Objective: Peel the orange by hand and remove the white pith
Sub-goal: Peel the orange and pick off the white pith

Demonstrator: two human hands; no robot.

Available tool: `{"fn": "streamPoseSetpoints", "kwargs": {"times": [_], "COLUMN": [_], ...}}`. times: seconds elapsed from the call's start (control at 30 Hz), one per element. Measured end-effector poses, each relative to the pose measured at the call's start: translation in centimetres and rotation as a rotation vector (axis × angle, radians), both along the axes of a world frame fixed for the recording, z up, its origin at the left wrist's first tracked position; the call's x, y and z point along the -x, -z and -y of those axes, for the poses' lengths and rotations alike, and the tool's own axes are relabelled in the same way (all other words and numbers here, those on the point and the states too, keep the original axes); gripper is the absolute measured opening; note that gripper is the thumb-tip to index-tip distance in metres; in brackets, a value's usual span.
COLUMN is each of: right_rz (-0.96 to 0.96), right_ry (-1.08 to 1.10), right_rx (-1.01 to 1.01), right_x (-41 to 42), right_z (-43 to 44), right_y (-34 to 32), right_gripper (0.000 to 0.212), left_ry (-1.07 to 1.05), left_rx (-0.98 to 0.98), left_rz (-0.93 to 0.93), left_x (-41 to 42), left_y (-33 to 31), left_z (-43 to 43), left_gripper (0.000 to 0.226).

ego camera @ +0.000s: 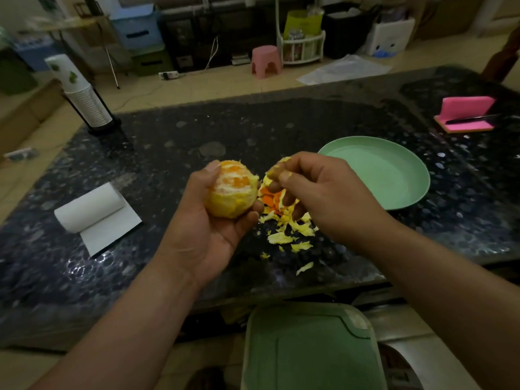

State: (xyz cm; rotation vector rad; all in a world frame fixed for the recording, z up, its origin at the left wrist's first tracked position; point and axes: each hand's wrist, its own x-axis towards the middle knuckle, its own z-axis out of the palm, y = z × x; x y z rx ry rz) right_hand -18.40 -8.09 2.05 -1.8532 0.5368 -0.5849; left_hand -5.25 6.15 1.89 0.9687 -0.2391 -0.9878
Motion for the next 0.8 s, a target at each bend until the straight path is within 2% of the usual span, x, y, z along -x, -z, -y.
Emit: {"fn": "streamPoseSetpoints", "kwargs": {"times": [0.2,0.37,0.53,0.63,0.8], "right_rz": [-0.032,-0.070,-0.088,-0.057,0.017], "right_ry": [-0.042,0.018,0.057,0.060,0.019], "right_rx": [0.111,0.228,0.291,0.226,0.038], "right_x": [-0.5,-0.4,-0.2,-0.5,-0.5], "right_z": [-1.0,-1.1,-1.1,-1.3,-1.0], "right_y": [0.6,0.7,0.6,0.7,0.6], "right_gripper": [0.005,0.010,0.020,0.019,0.014], "left_ry": [-0.051,-0.084,-0.062,-0.075,-0.037], "left_rx": [-0.041,-0.091,-0.142,-0.147,-0.094], "left_rz": [0.133,0.203,0.397,0.412,0.250], "left_x": [0.6,0.5,0.6,1.0,0.6], "left_y": [0.1,0.5,0.8,0.8,0.8], "left_z": [0.4,0.4,0.5,0.7,0.7], "left_gripper": [0.050,0.056,0.068,0.068,0.062]}}
